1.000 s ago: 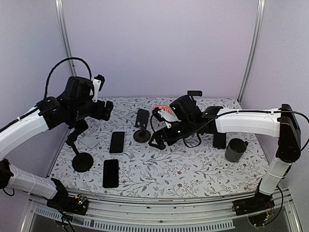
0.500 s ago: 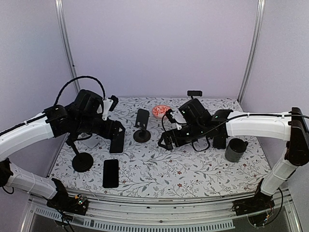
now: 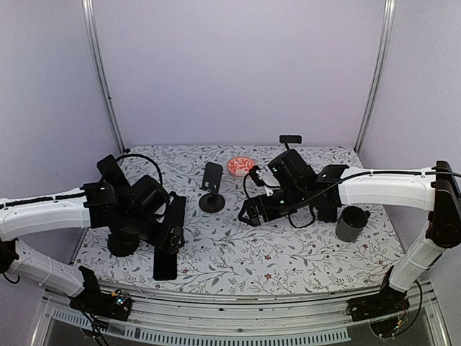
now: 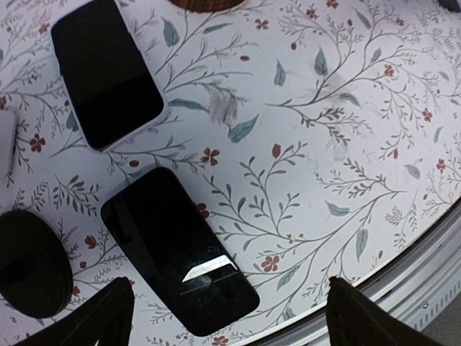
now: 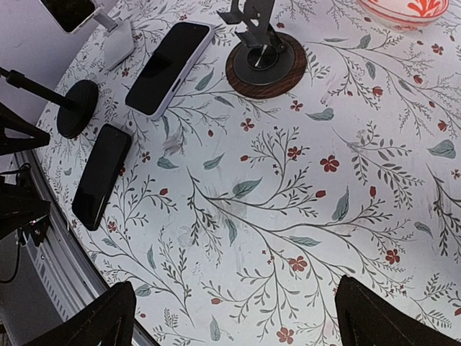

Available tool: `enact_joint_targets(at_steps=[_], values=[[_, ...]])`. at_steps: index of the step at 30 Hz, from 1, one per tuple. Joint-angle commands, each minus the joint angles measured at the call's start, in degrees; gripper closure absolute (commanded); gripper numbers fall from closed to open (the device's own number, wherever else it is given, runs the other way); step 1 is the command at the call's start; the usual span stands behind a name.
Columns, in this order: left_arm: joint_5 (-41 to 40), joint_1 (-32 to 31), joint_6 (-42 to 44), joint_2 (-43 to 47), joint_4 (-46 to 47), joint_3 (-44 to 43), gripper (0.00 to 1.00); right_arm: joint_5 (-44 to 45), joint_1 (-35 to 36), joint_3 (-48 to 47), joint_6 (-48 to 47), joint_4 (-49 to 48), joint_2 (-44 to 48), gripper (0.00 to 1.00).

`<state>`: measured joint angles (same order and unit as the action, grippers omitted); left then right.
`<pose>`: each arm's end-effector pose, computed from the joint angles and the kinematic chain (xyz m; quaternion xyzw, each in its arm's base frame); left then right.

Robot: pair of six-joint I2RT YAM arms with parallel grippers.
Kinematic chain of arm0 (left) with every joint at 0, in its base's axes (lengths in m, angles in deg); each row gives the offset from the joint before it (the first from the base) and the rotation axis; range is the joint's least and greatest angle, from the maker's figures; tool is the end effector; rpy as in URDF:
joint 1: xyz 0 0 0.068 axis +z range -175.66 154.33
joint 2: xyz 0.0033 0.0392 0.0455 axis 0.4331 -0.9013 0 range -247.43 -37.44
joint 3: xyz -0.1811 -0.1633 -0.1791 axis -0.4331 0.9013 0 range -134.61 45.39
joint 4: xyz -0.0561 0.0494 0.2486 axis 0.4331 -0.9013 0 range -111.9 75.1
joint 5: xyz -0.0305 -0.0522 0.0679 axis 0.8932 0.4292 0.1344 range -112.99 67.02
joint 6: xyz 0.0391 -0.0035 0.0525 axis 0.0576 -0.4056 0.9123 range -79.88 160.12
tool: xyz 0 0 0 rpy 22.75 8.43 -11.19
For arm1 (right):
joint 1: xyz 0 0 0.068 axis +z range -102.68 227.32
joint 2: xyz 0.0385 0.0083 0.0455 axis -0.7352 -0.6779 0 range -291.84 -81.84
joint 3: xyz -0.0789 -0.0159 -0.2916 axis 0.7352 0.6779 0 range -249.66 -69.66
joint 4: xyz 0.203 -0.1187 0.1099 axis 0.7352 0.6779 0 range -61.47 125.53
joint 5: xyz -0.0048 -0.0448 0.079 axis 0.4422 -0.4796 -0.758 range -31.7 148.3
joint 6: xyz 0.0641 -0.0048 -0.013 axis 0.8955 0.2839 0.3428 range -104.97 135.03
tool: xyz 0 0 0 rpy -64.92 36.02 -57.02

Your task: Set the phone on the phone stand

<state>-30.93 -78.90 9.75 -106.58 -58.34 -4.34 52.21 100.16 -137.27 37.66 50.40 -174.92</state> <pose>0.1383 -0.1729 0.2534 0.1762 0.9537 -0.1059 0.2194 0.2167 0.2949 0.2652 -0.2610 0.8930 0.2614 0.2571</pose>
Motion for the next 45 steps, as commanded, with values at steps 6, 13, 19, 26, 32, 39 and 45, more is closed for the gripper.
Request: enact_joint_targets(at_steps=[6,13,19,26,32,39,45], values=[[-2.85,-1.34,-13.39,-1.06,-3.47,5.22,0.06,-0.52,-0.24,2.19,0.14,-0.16,2.54,0.01],[-2.75,-1.35,-18.26,-2.11,-4.78,7.97,0.01,0.14,-0.27,2.93,-1.26,-0.3,3.19,0.01],[-0.92,-1.35,-19.93,-1.68,-4.85,9.2,0.01,-1.52,-0.27,3.35,-1.09,-1.3,2.18,0.01],[2.11,-1.21,-18.0,-2.05,-0.87,11.11,0.01,-1.96,-0.24,1.7,-2.48,-1.65,0.61,0.01],[3.51,-0.96,-16.8,-4.44,2.16,11.82,0.01,-2.25,-0.2,1.34,-3.29,-1.65,0.32,0.01],[5.44,-0.31,-15.52,-8.53,5.34,11.38,0.01,-2.8,-0.22,2.11,-3.65,-1.65,1.09,0.01],[7.31,-0.05,-15.16,-11.69,6.65,11.01,0.01,-3.27,-0.21,2.62,-3.5,-1.61,1.4,0.01]])
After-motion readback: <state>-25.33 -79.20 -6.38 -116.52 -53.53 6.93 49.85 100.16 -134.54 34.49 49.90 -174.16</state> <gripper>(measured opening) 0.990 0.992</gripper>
